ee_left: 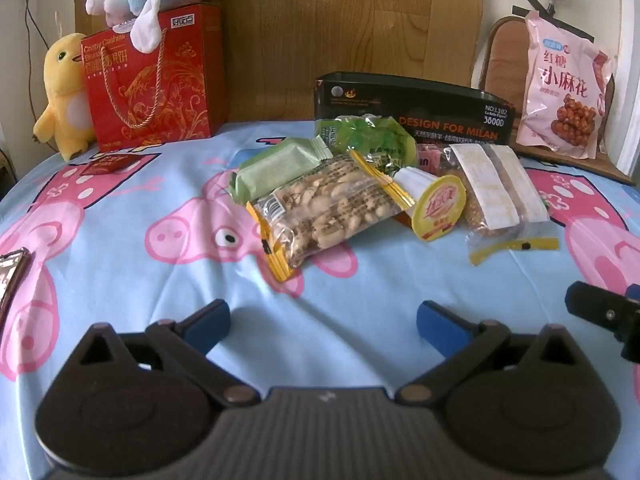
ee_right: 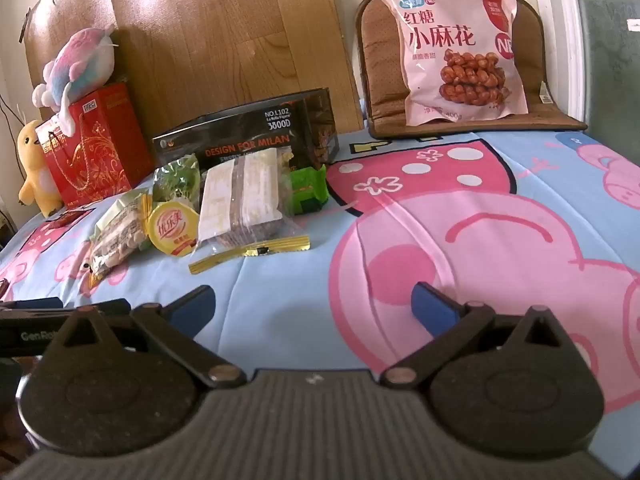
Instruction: Organize snacks
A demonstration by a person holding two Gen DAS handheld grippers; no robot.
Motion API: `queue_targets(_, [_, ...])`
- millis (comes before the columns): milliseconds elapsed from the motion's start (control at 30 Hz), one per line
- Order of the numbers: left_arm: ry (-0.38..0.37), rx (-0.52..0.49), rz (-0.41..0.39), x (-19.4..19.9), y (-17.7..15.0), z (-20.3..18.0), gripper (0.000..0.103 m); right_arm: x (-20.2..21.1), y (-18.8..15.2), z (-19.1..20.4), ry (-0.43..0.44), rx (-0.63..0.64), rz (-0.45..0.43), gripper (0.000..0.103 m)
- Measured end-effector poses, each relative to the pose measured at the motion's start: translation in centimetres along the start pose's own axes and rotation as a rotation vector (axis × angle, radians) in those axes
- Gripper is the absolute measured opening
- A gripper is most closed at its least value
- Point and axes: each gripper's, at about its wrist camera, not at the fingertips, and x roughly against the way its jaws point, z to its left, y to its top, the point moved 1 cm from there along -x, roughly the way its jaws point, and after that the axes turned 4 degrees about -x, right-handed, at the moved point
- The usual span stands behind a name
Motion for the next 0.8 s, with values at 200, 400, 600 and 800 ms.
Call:
queue_targets(200, [0.004,-0.009,0.001,0.1,0.1,0.1,0.103,0.0,0.0,0.0,0.002,-0.004,0.001,0.103])
queue_targets(400, [-0.016,-0.038,0.01,0.2,-0.1,-0.1,0.103,0.1,0.0,-0.1,0.003,-0.006,-0.001,0.103])
queue_targets(600, [-0.042,-0.061,0.007,0.2,0.0,0.3,0.103,0.1,-0.1,-0.2,0.005,-0.009,-0.002,0.103])
queue_targets(800, [0.018,-0.048,-0.146,1.2,1.0,1.1,0.103,0.2,-0.2,-0.2,0.005,-0.01,-0.004,0.103])
